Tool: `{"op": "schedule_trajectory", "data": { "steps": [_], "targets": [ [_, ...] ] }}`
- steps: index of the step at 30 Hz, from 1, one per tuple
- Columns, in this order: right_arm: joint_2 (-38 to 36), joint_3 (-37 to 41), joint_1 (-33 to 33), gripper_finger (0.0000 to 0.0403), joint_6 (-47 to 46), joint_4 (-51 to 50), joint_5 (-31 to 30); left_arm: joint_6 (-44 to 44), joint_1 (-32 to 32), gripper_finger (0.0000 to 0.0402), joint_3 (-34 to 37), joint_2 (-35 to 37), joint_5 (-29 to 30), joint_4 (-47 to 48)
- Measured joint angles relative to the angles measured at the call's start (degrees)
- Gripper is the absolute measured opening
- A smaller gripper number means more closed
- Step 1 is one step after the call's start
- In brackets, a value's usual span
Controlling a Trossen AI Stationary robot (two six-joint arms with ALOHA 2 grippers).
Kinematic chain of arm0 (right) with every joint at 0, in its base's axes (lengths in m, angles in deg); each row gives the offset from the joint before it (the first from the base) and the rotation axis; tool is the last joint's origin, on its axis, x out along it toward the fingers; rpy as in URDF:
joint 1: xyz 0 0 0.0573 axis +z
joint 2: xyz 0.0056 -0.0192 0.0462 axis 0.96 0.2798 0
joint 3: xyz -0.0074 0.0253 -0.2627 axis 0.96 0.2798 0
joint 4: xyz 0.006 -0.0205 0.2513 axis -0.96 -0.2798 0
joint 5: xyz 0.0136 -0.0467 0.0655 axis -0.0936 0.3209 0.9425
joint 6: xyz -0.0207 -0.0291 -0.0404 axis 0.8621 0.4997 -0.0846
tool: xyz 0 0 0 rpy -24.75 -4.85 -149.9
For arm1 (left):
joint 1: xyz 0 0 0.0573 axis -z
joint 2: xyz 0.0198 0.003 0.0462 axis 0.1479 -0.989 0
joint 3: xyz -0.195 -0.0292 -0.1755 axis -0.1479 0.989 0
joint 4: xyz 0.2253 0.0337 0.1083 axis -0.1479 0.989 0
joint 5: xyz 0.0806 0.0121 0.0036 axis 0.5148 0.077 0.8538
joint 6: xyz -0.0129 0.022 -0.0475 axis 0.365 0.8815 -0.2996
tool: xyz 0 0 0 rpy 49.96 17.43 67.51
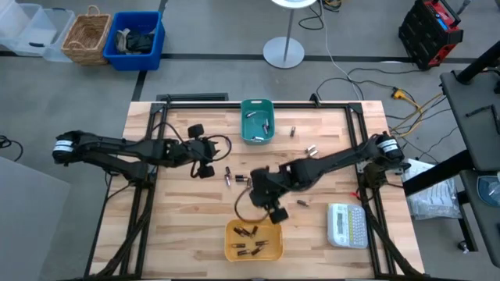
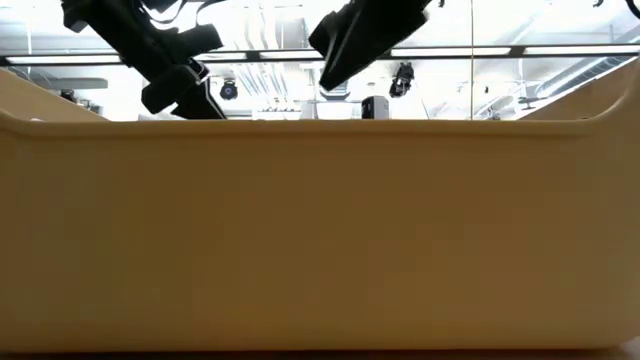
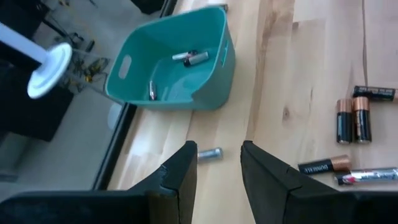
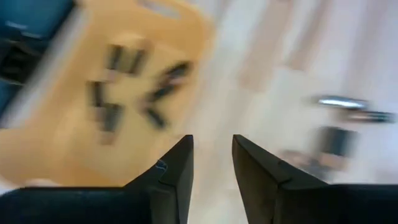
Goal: Sort batteries
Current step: Put the silver battery into the light green bin
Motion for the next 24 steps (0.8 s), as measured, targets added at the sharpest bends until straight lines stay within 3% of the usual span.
{"op": "schedule_trajectory", "data": {
  "steps": [6,11,16,24],
  "targets": [
    [-1.5,0.02,-6.51,0.0079,4.81,0.23,-1.51,4.7,-2.09,0.0104,0.0,-0.94,-0.01,-3.29],
    [-2.86,0.0,-11.91,0.0068,1.02,0.2,-6.31,6.36,-4.5,0.0104,0.02,0.51,0.72,-2.85],
    [-2.98,-1.18,-16.3,0.0072,-5.56,-0.16,-16.29,8.24,-5.41,0.0104,0.02,5.12,6.16,-3.0],
    [-2.2,-4.17,-18.38,0.0076,-6.34,0.6,-16.8,9.66,-5.49,0.0104,1.01,16.2,3.95,-2.6]
  ]
}}
